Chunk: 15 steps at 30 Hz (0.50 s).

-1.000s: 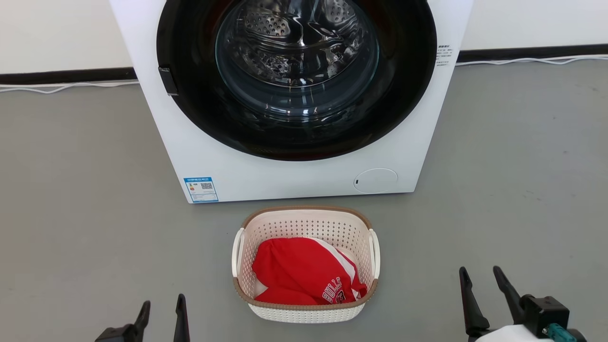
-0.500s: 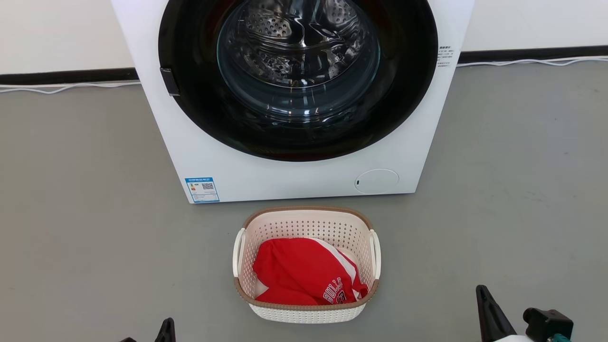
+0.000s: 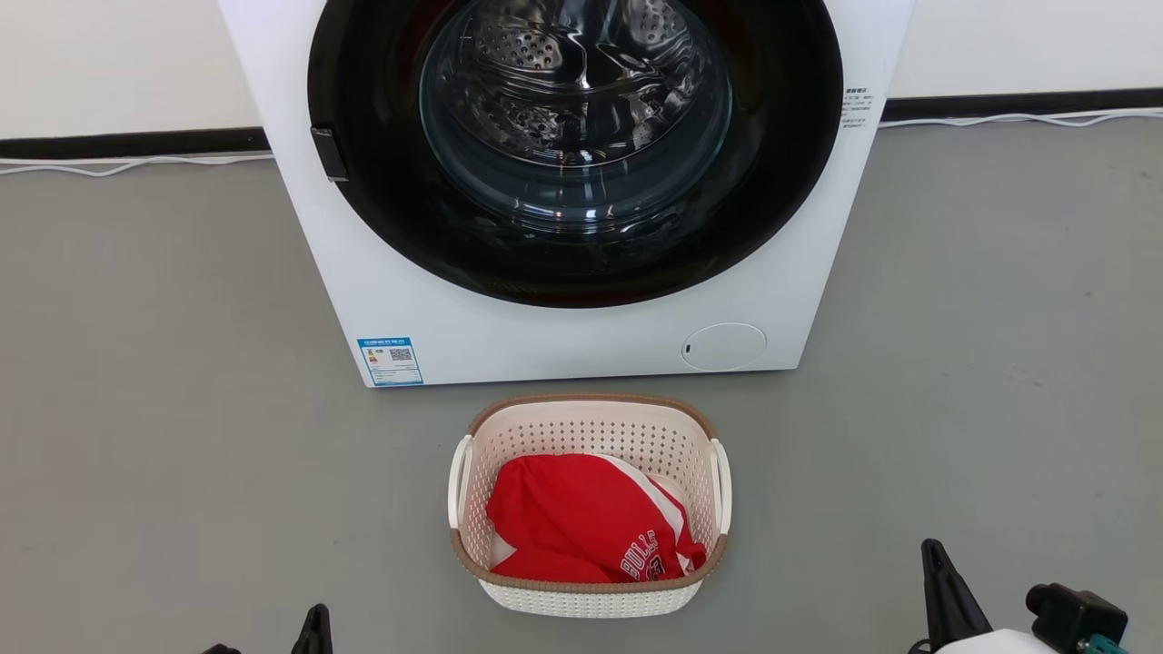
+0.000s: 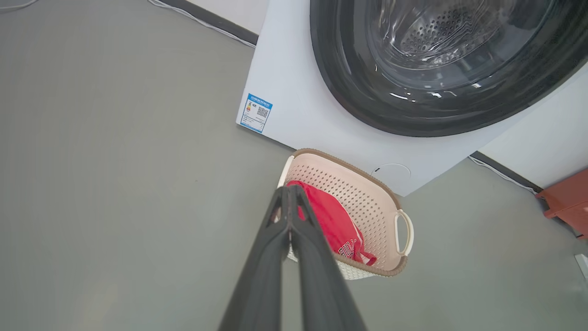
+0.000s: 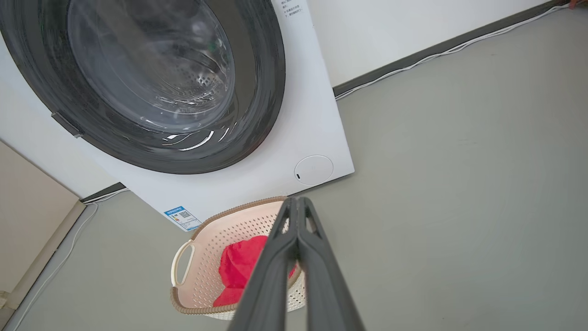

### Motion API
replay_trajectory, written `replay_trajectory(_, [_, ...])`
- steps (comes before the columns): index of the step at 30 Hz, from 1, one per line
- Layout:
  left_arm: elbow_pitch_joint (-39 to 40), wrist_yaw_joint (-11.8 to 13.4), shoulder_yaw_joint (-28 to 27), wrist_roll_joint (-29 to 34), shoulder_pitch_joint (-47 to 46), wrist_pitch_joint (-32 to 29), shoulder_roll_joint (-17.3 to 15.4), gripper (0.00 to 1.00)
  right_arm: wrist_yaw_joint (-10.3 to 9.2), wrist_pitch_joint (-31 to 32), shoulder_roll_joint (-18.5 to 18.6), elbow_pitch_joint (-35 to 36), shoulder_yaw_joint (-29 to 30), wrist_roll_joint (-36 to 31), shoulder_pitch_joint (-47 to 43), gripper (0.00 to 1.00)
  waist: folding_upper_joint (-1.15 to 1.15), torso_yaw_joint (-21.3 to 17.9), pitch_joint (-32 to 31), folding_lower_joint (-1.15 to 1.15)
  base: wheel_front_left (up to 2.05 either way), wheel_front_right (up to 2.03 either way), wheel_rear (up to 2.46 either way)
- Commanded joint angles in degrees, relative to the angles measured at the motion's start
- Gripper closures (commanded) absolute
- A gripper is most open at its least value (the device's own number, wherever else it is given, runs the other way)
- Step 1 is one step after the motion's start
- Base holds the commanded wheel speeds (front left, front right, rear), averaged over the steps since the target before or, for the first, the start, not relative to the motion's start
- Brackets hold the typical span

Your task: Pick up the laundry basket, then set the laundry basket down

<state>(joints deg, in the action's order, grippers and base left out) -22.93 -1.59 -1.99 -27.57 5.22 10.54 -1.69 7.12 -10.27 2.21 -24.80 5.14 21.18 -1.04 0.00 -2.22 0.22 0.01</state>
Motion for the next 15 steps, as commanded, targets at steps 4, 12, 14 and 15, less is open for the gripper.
replay_trajectory(4, [2.0,-0.9,-0.9,-3.6,-3.1,-0.9,-0.3,1.0,0.15,0.9,0.3,2.1,-0.1,4.1,2.3,1.0,0.0,0.1,0.0,-0.01,0.0,0.0,0.0])
replay_trajectory(12, [2.5,-1.2,-1.2,-8.1,-3.7,-2.0,-0.4,1.0,0.17,2.1,0.4,2.7,0.0,9.0,2.6,1.0,0.0,0.3,0.0,-0.01,0.0,0.0,0.0])
replay_trajectory(14, [2.6,-1.4,-1.2,-9.3,-3.9,-2.4,-0.4,1.0,0.17,2.4,0.4,2.9,0.1,10.4,2.7,1.0,0.0,0.3,0.0,-0.01,0.0,0.0,0.0])
replay_trajectory(15, [2.7,-1.4,-1.3,-10.0,-4.0,-2.5,-0.4,1.0,0.17,2.6,0.4,3.0,0.1,11.1,2.8,1.0,0.0,0.3,0.0,-0.01,0.0,0.0,0.0])
